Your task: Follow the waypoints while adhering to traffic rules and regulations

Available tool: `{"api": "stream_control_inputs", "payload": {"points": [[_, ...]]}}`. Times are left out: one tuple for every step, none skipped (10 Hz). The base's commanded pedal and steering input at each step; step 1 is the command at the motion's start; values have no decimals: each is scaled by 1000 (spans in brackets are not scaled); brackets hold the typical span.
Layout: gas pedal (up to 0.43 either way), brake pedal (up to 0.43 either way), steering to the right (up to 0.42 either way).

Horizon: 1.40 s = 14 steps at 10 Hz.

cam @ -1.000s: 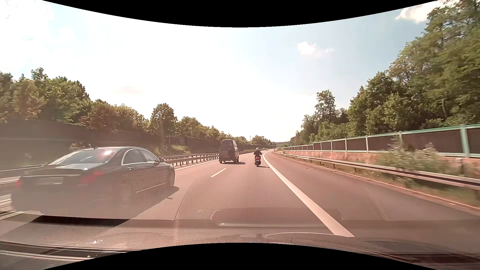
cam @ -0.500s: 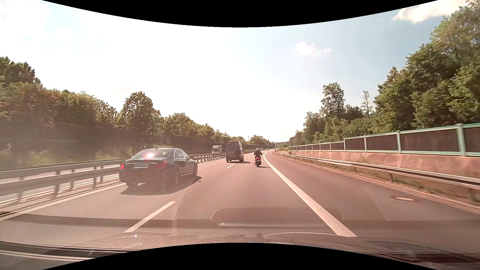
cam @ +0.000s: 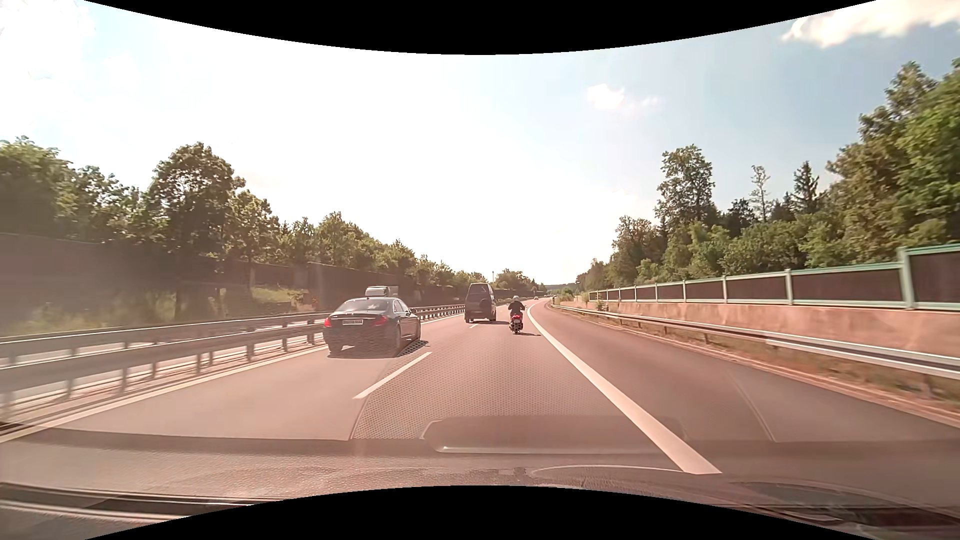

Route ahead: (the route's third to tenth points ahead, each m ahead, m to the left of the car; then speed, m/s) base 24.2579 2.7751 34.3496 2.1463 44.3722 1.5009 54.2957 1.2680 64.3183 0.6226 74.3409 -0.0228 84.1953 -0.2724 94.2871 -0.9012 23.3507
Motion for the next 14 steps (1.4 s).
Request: {"api": "stream_control_inputs", "payload": {"points": [[177,12,4],[177,12,4],[177,12,4],[189,12,4],[209,12,4],[220,12,4],[228,12,4],[228,12,4],[228,12,5],[228,12,4],[228,12,4],[228,12,4],[228,12,4],[228,12,4]]}}
